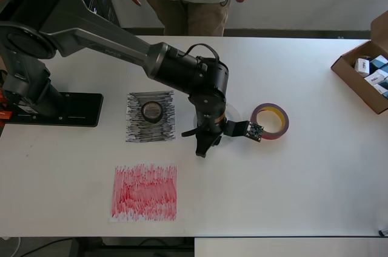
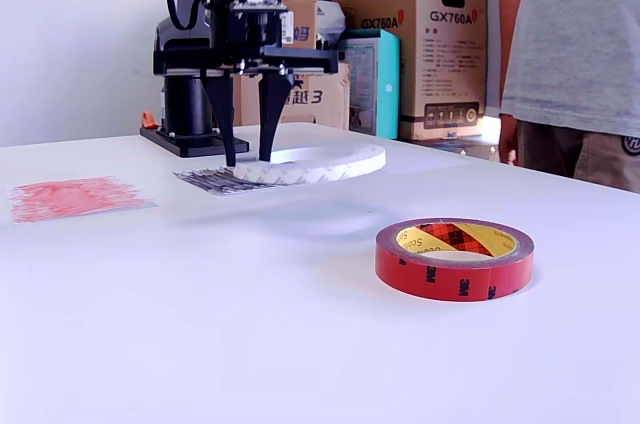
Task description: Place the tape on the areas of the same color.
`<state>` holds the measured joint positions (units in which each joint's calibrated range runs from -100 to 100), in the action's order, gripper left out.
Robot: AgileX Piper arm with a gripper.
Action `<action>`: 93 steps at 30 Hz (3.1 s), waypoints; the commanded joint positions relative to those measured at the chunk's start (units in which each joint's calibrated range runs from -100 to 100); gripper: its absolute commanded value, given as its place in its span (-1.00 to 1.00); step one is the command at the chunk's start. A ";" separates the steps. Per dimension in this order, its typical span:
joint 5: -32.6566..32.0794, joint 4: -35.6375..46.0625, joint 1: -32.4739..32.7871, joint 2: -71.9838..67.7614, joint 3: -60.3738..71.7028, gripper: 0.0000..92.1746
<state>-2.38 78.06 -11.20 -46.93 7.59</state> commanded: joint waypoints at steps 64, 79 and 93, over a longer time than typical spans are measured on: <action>3.77 -19.22 33.47 24.29 -41.62 -1.00; 3.60 -19.39 33.55 22.14 -41.26 -1.00; 3.68 -19.39 37.50 22.33 -41.17 -1.00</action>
<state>1.13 59.29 24.47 -24.87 -33.55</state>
